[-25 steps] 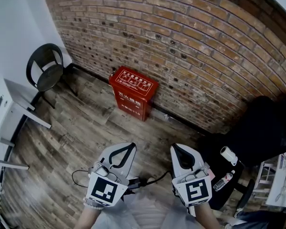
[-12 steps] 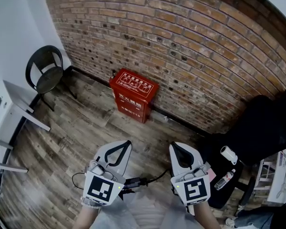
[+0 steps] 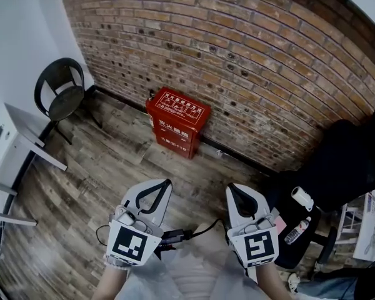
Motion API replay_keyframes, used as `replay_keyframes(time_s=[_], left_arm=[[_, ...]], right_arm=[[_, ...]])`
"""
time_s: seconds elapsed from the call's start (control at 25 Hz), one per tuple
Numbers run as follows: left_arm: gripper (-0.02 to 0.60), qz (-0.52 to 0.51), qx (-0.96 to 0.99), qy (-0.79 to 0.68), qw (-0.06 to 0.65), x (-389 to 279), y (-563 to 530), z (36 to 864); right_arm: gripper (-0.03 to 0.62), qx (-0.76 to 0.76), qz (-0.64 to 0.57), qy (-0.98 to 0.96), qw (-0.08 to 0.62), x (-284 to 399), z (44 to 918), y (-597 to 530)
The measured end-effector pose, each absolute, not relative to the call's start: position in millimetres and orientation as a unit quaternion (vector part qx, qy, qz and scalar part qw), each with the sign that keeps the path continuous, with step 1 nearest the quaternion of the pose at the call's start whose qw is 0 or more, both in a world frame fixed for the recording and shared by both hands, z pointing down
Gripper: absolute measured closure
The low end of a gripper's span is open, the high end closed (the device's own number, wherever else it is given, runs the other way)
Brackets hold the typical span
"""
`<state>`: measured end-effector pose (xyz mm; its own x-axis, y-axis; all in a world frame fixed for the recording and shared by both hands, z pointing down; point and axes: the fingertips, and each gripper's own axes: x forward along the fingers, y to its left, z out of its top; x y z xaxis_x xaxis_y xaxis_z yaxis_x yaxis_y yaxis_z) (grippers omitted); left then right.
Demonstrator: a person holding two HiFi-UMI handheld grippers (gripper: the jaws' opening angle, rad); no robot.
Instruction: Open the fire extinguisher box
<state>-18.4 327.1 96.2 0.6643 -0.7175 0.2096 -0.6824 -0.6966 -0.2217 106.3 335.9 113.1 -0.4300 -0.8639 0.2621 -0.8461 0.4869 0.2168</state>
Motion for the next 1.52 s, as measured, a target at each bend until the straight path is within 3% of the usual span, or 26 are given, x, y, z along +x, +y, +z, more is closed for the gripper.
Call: replay_keyframes(time_s=[0.76, 1.52], left_arm=[[0.583, -0.153, -0.887, 0.430, 0.068, -47.9, 290.2, 102.0], [0.583, -0.159, -0.873, 0.458, 0.060, -37.9, 125.0, 101.1]], right_arm=[[0.586, 0.486, -0.028, -0.858, 0.167, 96.3, 118.2, 283.4], [0.586, 0.448, -0.012, -0.876, 0.180, 106.1, 133.2, 111.7]])
